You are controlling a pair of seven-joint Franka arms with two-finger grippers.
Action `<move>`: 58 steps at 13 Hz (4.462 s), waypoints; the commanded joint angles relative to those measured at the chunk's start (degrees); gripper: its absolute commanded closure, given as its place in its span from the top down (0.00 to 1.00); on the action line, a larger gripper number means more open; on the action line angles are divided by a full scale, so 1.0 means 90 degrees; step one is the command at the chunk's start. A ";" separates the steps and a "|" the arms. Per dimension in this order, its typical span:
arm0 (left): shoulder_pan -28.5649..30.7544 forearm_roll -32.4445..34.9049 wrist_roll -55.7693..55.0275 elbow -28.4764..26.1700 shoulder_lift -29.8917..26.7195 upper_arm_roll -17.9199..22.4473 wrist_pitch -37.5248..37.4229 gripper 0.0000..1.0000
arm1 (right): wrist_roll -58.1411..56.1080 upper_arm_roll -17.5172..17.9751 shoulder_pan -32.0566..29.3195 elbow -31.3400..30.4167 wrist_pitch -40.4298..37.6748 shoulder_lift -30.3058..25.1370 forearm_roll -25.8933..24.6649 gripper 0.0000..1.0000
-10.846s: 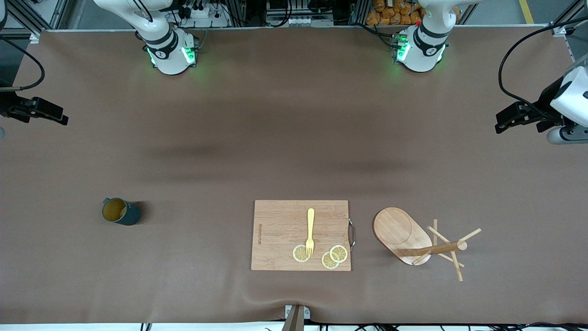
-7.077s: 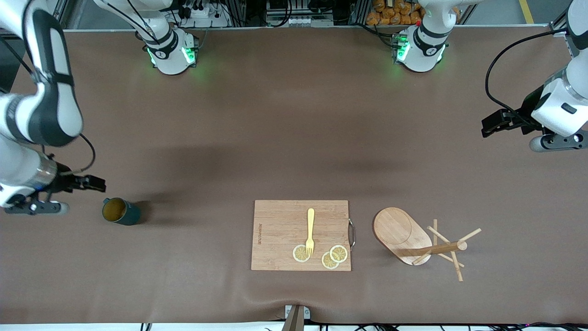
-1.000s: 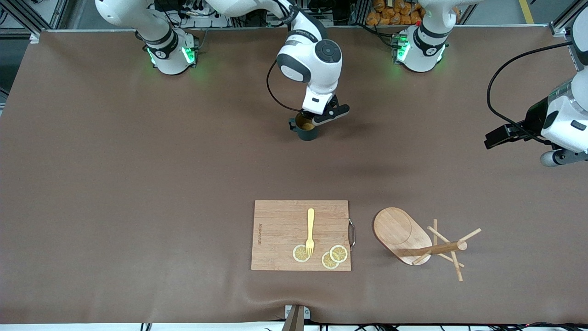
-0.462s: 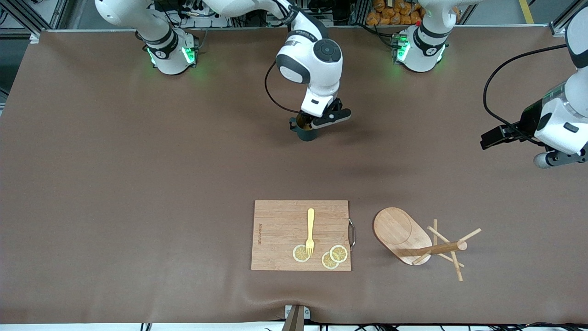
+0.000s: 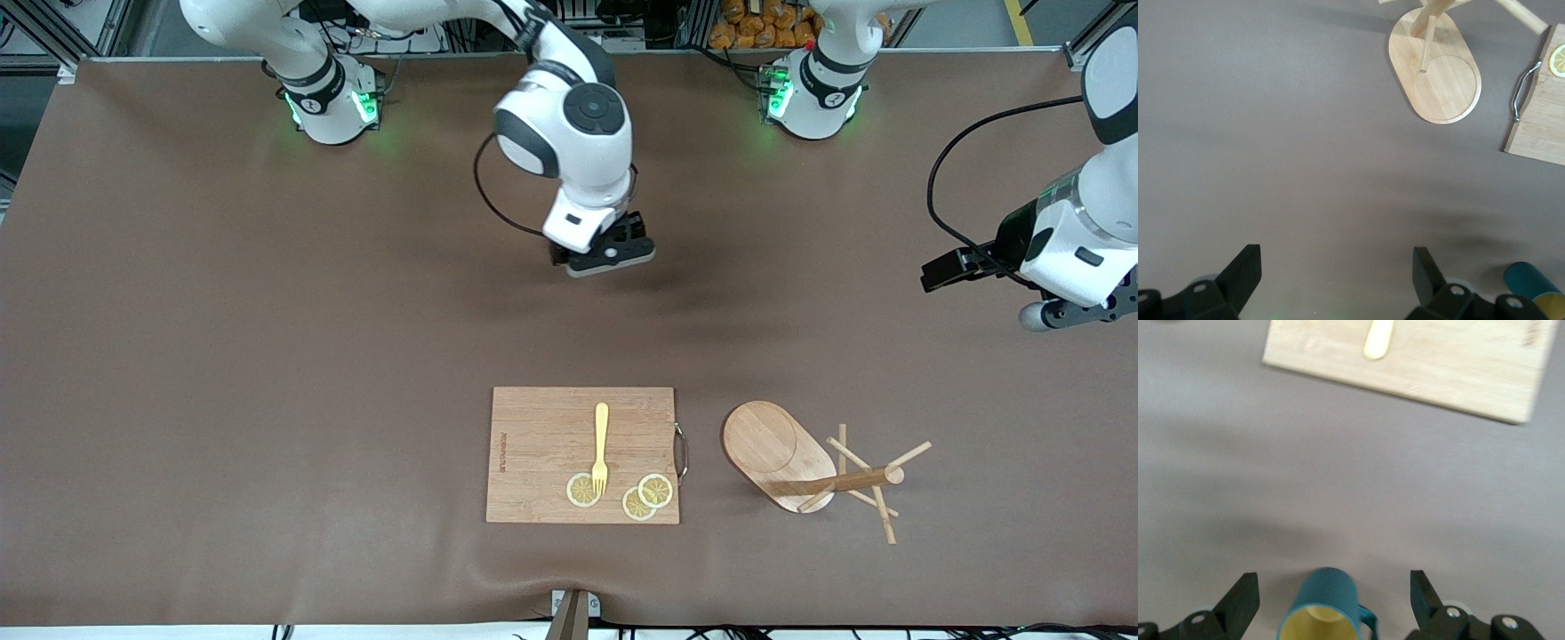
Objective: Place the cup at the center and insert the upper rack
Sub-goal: 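Release the mug and withdraw the right gripper while the left gripper approaches, then lower the left gripper to the mug handle and grasp it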
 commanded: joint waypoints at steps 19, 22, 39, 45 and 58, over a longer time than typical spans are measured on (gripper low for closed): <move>-0.3076 -0.0445 -0.7185 0.1269 0.1067 0.0281 -0.0059 1.00 | -0.4770 0.0507 -0.6331 0.0143 -0.2472 -0.1855 -0.0008 1.00; -0.5388 -0.0046 -0.8262 0.1358 0.1447 0.2026 -0.0078 1.00 | -0.4916 0.0282 -0.6341 0.0114 -0.2492 -0.1845 -0.0008 1.00; -1.0531 -0.0113 -0.9768 0.2061 0.4368 0.5743 0.1111 1.00 | -0.5708 -0.1213 -0.5238 0.0036 -0.2423 -0.1777 0.1037 1.00; -1.0728 -0.0522 -1.0801 0.2081 0.4789 0.5538 0.1171 1.00 | -0.5659 -0.1204 -0.5160 0.0075 -0.2404 -0.1757 0.0578 1.00; -1.0767 -0.1294 -1.1926 0.2081 0.5472 0.5518 0.0937 1.00 | -0.5639 -0.1204 -0.5013 0.0114 -0.2443 -0.1777 0.0471 1.00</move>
